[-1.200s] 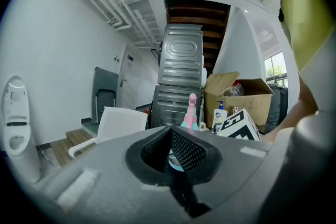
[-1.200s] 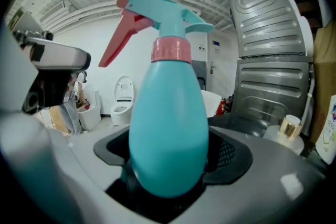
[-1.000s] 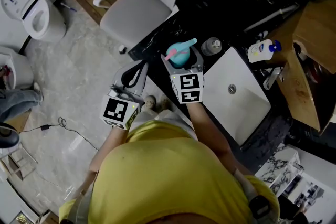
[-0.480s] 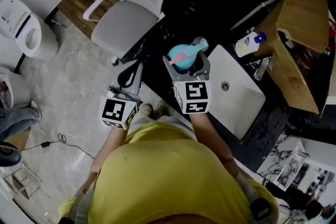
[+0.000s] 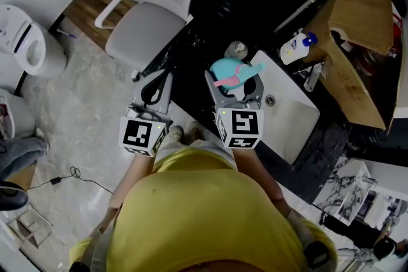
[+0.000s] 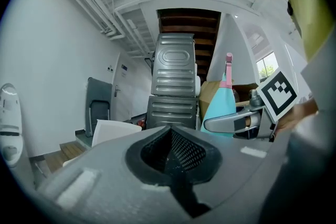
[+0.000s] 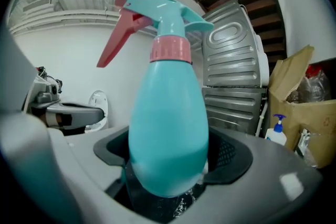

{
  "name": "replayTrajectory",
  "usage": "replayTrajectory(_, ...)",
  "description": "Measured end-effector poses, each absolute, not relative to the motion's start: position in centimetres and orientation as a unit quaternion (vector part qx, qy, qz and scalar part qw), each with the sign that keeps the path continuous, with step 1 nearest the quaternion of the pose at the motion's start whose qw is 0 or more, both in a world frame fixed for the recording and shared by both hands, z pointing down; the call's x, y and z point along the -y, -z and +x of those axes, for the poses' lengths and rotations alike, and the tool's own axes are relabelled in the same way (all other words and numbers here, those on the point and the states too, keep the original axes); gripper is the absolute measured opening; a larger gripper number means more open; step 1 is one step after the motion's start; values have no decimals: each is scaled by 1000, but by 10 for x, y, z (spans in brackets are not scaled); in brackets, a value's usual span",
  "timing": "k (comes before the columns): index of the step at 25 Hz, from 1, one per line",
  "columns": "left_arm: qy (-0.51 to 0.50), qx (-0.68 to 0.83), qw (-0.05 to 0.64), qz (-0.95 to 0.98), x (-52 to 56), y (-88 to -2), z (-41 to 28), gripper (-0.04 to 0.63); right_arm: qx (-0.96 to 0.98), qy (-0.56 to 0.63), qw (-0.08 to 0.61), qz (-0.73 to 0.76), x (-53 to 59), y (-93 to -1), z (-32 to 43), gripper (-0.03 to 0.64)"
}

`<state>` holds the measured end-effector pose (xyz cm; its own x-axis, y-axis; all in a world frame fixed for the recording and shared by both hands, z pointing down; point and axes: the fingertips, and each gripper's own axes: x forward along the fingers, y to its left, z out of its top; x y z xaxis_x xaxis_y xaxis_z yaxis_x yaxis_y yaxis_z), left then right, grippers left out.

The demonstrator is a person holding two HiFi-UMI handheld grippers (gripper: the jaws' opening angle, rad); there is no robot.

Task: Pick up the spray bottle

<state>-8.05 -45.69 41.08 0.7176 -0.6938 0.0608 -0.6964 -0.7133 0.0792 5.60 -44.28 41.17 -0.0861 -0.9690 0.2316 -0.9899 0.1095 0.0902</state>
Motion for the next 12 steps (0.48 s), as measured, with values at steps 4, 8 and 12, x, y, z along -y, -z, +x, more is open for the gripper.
replayTrajectory(4,-12,377,35,925,455,-406,-78,2,734,-45,119,667,439,-415,60,400)
replayTrajectory(8,-17,377,35,925,453,-408,-77,2,734,-47,120,667,437,-417,62,400)
replayTrajectory(12,-13,379,29,925,454,-405,-75,2,733,-49,120,668,437,-416,66,400)
